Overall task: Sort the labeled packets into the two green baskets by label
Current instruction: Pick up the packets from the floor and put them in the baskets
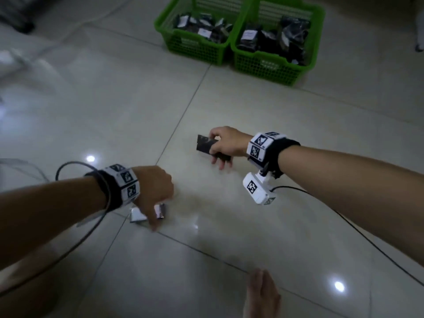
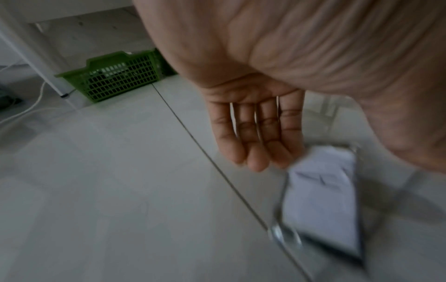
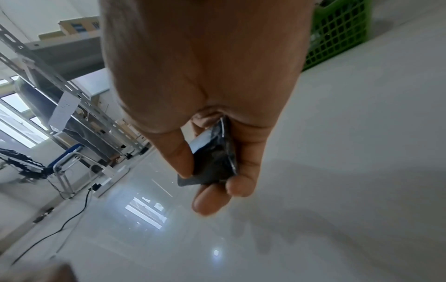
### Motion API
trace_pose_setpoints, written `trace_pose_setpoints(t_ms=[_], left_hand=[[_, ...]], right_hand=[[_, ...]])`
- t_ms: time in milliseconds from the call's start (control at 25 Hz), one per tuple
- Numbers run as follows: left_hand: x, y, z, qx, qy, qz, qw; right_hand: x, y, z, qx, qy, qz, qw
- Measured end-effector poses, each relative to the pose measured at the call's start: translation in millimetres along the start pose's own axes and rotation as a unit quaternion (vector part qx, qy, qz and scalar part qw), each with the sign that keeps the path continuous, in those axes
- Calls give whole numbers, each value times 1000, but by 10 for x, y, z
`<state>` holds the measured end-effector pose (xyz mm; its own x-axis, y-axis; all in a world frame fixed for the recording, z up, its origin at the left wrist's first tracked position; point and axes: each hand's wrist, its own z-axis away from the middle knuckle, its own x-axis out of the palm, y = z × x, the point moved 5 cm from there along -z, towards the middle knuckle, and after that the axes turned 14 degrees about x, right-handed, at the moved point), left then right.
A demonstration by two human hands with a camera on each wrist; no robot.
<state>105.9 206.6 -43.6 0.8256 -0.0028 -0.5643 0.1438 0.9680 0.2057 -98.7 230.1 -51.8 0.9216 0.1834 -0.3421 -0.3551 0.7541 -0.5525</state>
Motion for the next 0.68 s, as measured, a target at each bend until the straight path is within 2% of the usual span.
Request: trace_pose_setpoints(t_ms=[80, 200, 280, 320, 360, 440, 520, 600, 640, 680], left_hand=[[306, 77, 74, -10, -13, 24, 1000], [549, -31, 167, -55, 120, 130, 983], [576, -259, 278, -116, 230, 222, 941], [541, -412, 350, -144, 288, 268, 908], [500, -579, 411, -166, 346, 313, 869], [348, -914, 568, -201, 460, 406, 764], [106, -1158, 703, -202, 555, 494, 638], [-154, -1263, 772, -177, 614, 579, 506], [-279, -1279, 775, -159, 629, 608, 458], [-424, -1314, 770, -145, 638, 621, 432]], right_hand=[[148, -259, -131, 2, -23, 1, 1000], [223, -519, -259, 7, -22, -51, 998], [161, -672, -270, -29, 5, -45, 999], [85, -742, -278, -47, 15, -50, 997], [-10, -787, -279, -56, 22, -78, 995], [-259, -881, -270, -72, 34, -156, 985], [-513, -940, -253, -85, 54, -207, 973], [-692, -953, -231, -87, 67, -261, 959], [-748, -947, -224, -91, 69, -282, 953], [-823, -939, -202, -96, 73, -295, 948]])
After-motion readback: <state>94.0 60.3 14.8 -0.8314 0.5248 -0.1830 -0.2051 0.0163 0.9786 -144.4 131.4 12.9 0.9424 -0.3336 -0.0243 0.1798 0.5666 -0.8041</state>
